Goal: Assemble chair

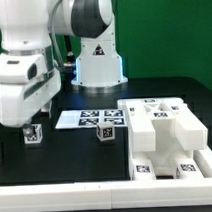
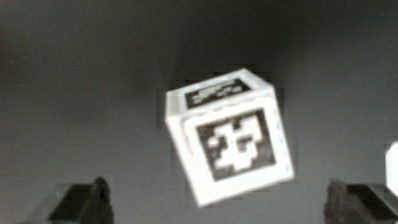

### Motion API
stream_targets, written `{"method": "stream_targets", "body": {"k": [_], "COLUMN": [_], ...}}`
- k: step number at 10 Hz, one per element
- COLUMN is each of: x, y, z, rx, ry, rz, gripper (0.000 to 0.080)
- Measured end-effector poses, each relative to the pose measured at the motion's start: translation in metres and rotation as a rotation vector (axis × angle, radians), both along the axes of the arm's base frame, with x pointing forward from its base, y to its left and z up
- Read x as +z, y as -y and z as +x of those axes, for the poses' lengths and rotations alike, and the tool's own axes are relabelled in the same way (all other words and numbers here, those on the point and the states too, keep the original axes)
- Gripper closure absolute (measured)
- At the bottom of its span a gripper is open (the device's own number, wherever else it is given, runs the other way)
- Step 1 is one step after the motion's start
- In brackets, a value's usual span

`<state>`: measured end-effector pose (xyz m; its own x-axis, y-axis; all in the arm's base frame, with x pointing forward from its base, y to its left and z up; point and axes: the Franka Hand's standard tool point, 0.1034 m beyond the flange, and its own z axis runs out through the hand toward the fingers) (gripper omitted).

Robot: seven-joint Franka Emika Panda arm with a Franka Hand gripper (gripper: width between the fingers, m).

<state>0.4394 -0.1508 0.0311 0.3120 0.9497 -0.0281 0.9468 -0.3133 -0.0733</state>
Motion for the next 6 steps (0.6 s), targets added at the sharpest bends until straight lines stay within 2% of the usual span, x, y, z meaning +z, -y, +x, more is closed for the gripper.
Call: {"method": "stream_targets", "body": {"k": [1,3,6], "x": [0.009,0.017,0.015], "y": [0.0,-0.012,-0.011], "z": [0.006,0.013,0.012], "rx": [-0.11,-0.365,-0.541], "ry": [0.012,-0.045,-0.038], "rz": [-0.005,-0.008,-0.028], "gripper": [0.0164,0.0154,0.0151]}}
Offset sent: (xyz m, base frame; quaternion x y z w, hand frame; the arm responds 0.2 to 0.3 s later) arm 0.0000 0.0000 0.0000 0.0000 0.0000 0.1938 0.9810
